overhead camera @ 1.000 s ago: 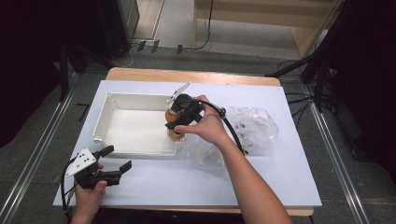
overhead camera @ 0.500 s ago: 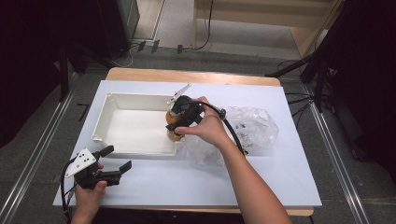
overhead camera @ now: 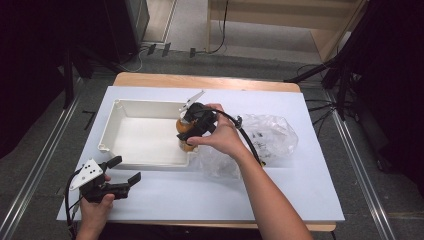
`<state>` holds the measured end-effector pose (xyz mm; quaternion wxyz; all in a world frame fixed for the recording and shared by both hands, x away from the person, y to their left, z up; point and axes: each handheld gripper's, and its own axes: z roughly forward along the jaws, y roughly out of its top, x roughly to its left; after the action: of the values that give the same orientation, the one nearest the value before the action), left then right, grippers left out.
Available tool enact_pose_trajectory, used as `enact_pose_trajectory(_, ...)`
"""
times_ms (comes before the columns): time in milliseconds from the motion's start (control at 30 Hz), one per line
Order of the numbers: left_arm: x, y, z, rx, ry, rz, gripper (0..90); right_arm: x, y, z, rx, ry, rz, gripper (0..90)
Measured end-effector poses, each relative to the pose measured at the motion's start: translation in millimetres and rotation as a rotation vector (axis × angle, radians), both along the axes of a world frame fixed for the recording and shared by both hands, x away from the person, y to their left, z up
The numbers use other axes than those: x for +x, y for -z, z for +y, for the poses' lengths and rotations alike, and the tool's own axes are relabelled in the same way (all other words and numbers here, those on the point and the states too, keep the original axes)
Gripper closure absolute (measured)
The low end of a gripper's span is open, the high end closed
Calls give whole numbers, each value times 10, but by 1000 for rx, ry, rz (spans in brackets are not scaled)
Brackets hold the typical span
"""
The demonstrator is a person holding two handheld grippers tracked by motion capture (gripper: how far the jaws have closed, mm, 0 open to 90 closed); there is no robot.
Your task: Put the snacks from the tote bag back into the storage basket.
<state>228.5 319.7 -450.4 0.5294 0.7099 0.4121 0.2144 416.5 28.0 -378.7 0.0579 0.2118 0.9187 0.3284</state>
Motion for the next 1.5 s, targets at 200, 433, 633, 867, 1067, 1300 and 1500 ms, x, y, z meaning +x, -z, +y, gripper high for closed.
enact_pose_trajectory(200,1,0,-2,2,0,0,78,-13,-49,-56,29,1,1,172)
enact_pose_trajectory(433,-2,0,-2,1,0,0,78,-35,-105,-182,61,18,-30,136)
enact_pose_trajectory(633,-2,1,1,-5,-4,0,78,-33,-128,-352,93,54,-41,130)
enact_pose_trajectory(867,-5,1,2,-4,-5,0,77,-42,-147,-529,113,89,-53,132)
enact_pose_trajectory(1067,-5,2,3,-2,-5,0,78,-70,-172,-655,130,108,-63,133)
enact_pose_trajectory(1300,-7,2,4,-5,-5,0,78,-98,-168,-826,153,142,-66,137)
enact_pose_trajectory(1500,-7,3,3,-5,-6,-1,78,-121,-150,-952,158,164,-71,139)
